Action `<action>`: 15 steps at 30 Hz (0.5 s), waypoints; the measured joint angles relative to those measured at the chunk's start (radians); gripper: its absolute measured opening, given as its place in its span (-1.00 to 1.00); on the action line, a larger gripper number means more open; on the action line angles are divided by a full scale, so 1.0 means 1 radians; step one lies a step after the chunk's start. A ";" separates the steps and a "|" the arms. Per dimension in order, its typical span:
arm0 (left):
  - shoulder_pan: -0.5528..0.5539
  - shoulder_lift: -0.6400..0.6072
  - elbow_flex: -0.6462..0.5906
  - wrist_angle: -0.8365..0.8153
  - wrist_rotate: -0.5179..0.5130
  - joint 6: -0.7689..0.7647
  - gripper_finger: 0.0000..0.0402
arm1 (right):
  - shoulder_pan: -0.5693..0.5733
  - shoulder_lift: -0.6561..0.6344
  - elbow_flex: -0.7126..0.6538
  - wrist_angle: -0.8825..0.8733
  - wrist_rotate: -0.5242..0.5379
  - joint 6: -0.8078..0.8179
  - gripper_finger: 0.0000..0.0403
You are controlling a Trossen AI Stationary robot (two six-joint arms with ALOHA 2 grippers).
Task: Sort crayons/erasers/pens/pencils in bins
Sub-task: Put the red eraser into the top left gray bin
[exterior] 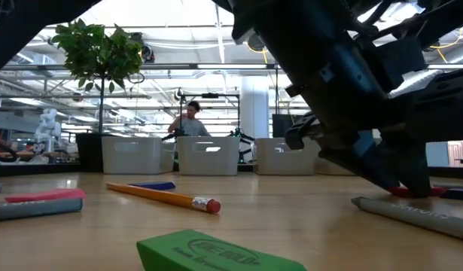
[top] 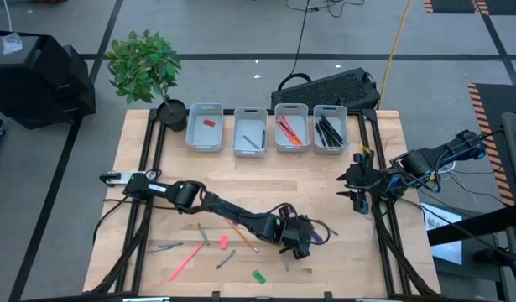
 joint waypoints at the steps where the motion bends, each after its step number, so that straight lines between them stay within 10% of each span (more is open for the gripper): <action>1: -0.003 0.000 -0.006 0.003 -0.006 0.000 -0.50 | 0.000 0.000 0.000 0.000 0.001 0.000 0.07; 15: 0.013 0.002 0.020 -0.015 0.001 0.075 -0.70 | 0.000 0.000 0.000 0.007 0.023 0.008 0.07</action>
